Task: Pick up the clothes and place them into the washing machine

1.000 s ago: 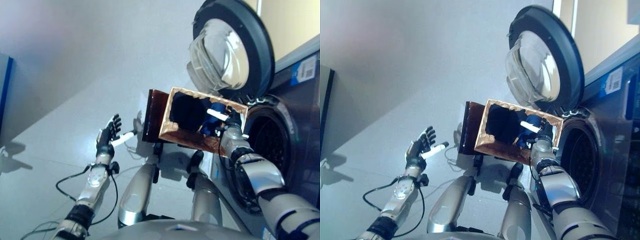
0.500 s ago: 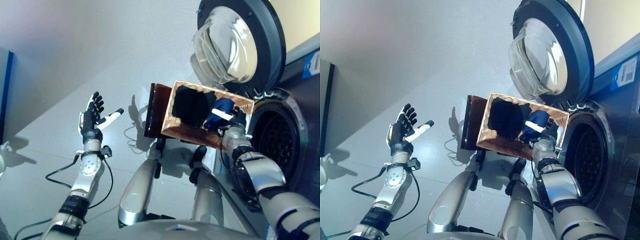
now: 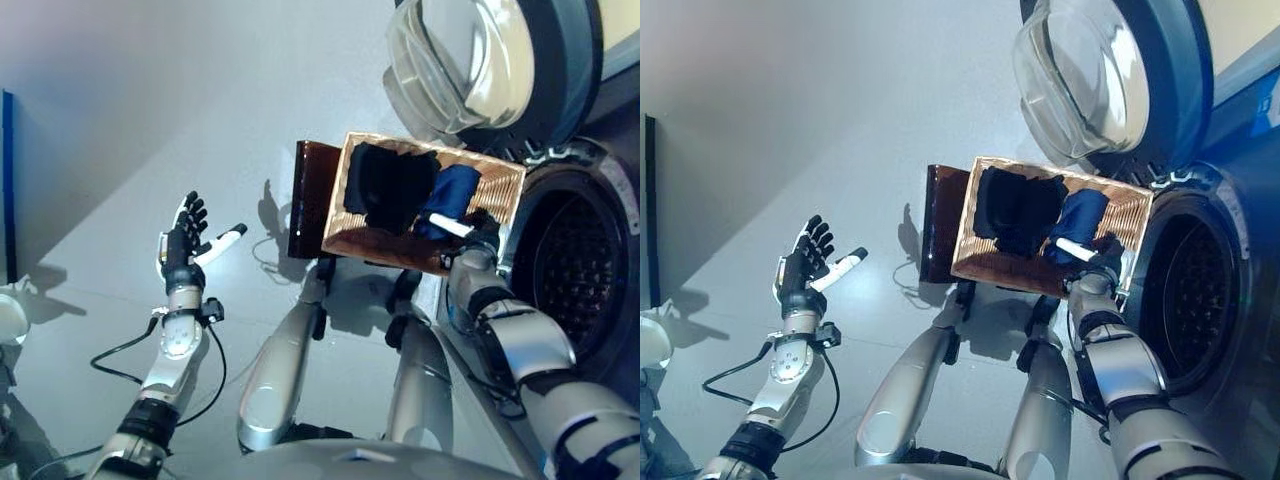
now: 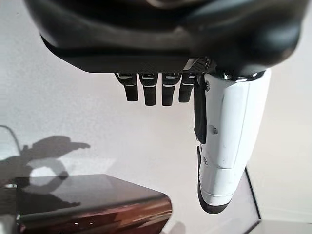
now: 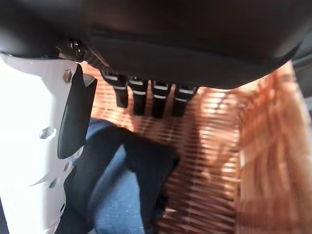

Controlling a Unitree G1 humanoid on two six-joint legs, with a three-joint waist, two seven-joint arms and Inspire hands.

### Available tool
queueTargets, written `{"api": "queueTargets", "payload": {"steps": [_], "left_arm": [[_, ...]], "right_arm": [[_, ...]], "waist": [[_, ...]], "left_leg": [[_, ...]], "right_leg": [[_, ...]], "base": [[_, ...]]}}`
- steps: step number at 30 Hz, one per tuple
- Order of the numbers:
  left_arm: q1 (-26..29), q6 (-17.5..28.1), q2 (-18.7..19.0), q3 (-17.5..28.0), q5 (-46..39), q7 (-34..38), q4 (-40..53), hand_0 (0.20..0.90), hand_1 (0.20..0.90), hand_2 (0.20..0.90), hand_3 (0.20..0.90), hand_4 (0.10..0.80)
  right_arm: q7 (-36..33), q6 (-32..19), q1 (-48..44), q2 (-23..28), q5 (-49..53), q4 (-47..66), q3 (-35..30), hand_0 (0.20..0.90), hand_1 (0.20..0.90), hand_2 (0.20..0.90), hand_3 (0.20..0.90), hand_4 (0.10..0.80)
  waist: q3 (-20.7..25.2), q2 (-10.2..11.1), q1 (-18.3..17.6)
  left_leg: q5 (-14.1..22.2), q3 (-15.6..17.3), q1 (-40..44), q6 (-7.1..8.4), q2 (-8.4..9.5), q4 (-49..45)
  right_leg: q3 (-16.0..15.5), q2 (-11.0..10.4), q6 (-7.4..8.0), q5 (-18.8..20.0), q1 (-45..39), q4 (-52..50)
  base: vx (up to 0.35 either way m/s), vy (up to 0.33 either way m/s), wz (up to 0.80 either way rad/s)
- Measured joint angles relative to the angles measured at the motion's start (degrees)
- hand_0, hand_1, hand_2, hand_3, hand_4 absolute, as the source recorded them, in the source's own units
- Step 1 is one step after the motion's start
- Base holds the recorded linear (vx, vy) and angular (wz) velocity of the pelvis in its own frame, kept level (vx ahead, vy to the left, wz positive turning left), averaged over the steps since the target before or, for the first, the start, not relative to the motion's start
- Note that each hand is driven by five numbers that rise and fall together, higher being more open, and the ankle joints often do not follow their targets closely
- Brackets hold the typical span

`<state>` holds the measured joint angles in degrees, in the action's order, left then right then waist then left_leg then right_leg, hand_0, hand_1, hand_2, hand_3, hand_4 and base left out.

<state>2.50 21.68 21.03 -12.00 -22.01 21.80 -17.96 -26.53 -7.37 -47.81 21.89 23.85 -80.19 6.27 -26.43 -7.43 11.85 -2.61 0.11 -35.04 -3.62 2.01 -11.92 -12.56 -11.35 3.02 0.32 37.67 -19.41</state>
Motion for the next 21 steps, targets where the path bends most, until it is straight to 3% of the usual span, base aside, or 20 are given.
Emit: {"api": "queueTargets", "payload": {"steps": [1,2,3,6,7,21], "left_arm": [[0.0,0.0,0.0,0.0,0.01,0.03,0.0,0.9,0.9,0.9,0.9,0.8],[0.01,0.0,0.01,0.0,0.01,0.13,0.0,0.9,0.9,0.9,0.9,0.8],[0.08,0.01,0.0,0.0,-0.01,0.7,0.0,0.9,0.9,0.9,0.9,0.8],[0.13,0.01,-0.01,0.06,-0.05,1.09,0.0,0.9,0.9,0.9,0.9,0.8],[0.12,0.01,-0.01,0.07,-0.08,1.1,0.0,0.9,0.9,0.9,0.9,0.8],[0.45,0.0,-0.36,0.09,-1.24,1.5,0.0,0.9,0.9,0.9,0.9,0.8]], "right_arm": [[-0.19,0.02,0.0,0.03,0.03,-0.03,-0.08,0.609,0.609,0.609,0.609,0.592],[-0.4,0.11,-0.05,0.11,0.03,-0.07,-0.07,0.549,0.549,0.549,0.549,0.549],[-1.31,0.58,-0.56,0.47,0.03,-0.15,-0.07,0.409,0.409,0.409,0.409,0.449],[-2.19,1.22,-1.37,1.83,0.01,-0.51,0.18,0.31,0.31,0.31,0.31,0.378],[-2.13,1.19,-1.48,2.51,-0.15,-0.54,0.57,0.208,0.208,0.208,0.208,0.306],[-1.29,1.71,-5.24,4.15,-4.0,-0.65,3.07,0.2,0.2,0.2,0.2,0.3]], "waist": [[0.0,0.0,0.03],[-0.01,0.01,0.05],[-0.02,0.02,0.14],[-0.07,-0.04,0.15],[-0.07,-0.05,0.22],[-0.39,-0.78,1.62]], "left_leg": [[0.0,-0.05,-0.08,0.0,0.0,0.0],[0.01,-0.15,-0.21,0.0,0.01,0.01],[0.0,-0.18,-0.67,-0.01,0.09,0.11],[-0.04,-0.16,-1.52,-0.07,0.16,0.07],[-0.06,-0.16,-1.76,-0.09,0.18,0.07],[-0.7,-0.79,-2.37,-0.27,0.85,0.03]], "right_leg": [[-0.03,-0.01,-0.01,-0.01,0.04,-0.03],[-0.09,-0.04,-0.04,-0.03,0.11,-0.01],[-0.11,-0.13,-0.04,-0.05,0.71,-0.04],[-0.13,-0.2,-0.01,-0.03,1.45,-0.08],[-0.1,-0.23,-0.02,-0.04,1.78,-0.19],[-0.62,-1.05,-0.02,-0.07,2.49,-1.25]], "base": [[0.01,0.017,0.07],[0.017,0.016,0.05],[0.024,0.02,0.03],[0.022,0.007,0.01],[0.035,0.003,0.0],[0.015,-0.002,0.03]]}}
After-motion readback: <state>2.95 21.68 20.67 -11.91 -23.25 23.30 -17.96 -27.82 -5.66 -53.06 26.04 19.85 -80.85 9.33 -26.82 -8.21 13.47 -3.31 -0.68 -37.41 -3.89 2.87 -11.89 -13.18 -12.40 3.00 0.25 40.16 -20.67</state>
